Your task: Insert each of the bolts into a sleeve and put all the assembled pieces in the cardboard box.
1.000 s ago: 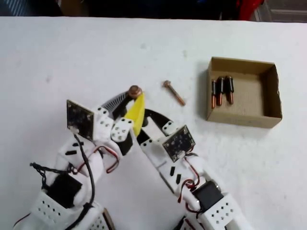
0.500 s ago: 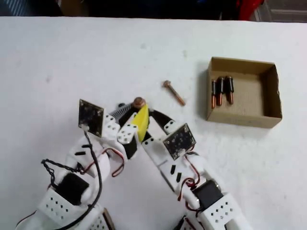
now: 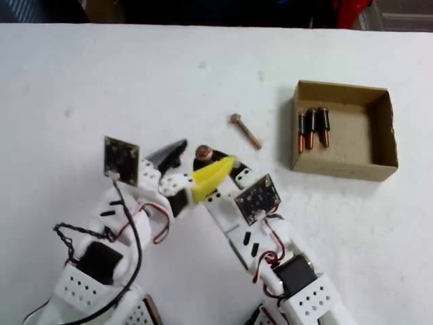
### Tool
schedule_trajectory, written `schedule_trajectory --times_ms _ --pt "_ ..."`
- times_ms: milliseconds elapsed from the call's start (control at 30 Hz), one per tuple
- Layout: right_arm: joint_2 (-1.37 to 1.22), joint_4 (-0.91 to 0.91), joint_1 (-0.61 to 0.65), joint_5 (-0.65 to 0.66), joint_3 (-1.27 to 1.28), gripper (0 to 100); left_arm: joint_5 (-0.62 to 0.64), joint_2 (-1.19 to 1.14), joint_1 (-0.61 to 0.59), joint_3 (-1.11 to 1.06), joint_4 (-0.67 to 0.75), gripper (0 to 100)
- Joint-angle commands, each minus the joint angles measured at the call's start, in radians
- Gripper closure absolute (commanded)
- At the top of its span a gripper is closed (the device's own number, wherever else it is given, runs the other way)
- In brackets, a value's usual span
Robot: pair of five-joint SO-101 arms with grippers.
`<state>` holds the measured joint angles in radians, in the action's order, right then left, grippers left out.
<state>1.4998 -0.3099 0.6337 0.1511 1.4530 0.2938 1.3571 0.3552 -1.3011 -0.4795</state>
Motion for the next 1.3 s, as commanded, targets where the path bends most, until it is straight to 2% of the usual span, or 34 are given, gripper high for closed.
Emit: schedule_trajectory --times_ms 0,233,300,467,633,733,900,1100,1267 --pt "0.019 0.004 -0.012 0.002 -0.020 98.2 0.009 0.005 -0.059 0.018 0.035 63" --pt "0.019 -0.001 -0.013 0.003 -0.018 98.2 0.009 0.005 -0.068 0.167 0.025 67" --pt "0.019 0.005 -0.013 0.003 -0.005 98.2 0.003 0.005 -0.070 0.213 -0.026 69" --pt "0.019 0.005 -0.013 0.003 0.003 98.2 -0.141 0.005 -0.087 0.385 -0.330 79" --pt "0.019 0.001 -0.013 0.003 0.008 98.2 -0.201 0.005 -0.203 0.580 -0.612 92" --pt "0.019 -0.001 -0.018 0.005 0.008 98.2 -0.224 0.005 -0.285 0.649 -0.718 98" --pt "0.019 -0.001 -0.131 0.005 0.002 98.2 -0.226 0.005 -0.395 0.658 -0.836 97" --pt "0.019 -0.064 -0.314 0.011 -0.023 98.2 -0.226 0.005 -0.453 0.585 -0.890 97" --pt "0.013 -0.315 -0.447 0.012 -0.144 98.1 -0.226 0.005 -0.456 0.342 -0.770 97"
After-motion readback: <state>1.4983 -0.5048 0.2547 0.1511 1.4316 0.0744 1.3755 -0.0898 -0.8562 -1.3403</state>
